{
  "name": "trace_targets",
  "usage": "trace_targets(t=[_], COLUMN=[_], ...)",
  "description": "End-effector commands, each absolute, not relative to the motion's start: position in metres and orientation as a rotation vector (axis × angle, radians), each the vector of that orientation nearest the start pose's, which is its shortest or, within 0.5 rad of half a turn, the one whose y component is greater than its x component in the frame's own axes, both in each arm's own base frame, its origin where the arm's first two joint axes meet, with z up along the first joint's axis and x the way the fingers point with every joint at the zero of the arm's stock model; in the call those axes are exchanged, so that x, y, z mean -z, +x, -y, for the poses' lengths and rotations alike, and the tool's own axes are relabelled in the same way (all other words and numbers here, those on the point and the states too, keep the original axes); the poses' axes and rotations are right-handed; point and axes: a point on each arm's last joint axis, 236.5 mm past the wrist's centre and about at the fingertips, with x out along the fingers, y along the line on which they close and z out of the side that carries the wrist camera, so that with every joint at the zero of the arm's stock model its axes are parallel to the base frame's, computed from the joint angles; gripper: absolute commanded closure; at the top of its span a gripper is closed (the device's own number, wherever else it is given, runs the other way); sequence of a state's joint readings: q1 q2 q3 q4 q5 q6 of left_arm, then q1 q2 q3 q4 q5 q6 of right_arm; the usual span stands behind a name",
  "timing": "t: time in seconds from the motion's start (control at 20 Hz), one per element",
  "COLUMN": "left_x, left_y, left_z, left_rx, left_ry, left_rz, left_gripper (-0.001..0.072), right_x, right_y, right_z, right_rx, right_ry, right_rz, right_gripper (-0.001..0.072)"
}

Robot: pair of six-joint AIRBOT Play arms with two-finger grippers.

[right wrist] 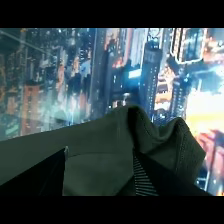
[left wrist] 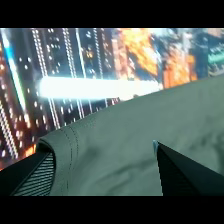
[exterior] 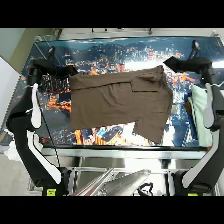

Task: Fold the shirts.

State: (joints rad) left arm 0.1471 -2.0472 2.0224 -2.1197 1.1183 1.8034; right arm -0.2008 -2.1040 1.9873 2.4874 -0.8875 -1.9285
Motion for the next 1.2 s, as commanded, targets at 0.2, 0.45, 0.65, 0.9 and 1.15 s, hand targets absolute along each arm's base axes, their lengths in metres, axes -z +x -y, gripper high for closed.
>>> trace_targets(t=[0.2,0.45,0.65,0.9,1.15], left_x=[0.01,0.028,0.017,0.013,0.027], left_y=[0.463,0.453,0.468,0.499,0.515], left_z=[-0.022,-0.061,-0.083,-0.065,-0.041], left_rx=[0.229,0.093,0.048,0.127,0.207], left_ry=[-0.565,-0.602,-0.599,-0.61,-0.458], left_rz=[-1.375,-1.236,-1.157,-1.151,-1.303], left_gripper=[0.0038,0.0038,0.0037,0.0038,0.0684], right_x=[-0.028,-0.026,-0.025,-0.039,-0.029], right_y=[0.54,0.509,0.498,0.516,0.54], right_z=[0.026,0.034,0.031,-0.008,-0.068], right_rx=[-0.374,-0.336,-0.307,-0.404,-0.483], right_ry=[0.685,0.723,0.703,0.686,0.597], right_rz=[-1.133,-1.179,-1.181,-1.106,-1.048], right_gripper=[0.0418,0.0417,0.0413,0.0386,0.0386])
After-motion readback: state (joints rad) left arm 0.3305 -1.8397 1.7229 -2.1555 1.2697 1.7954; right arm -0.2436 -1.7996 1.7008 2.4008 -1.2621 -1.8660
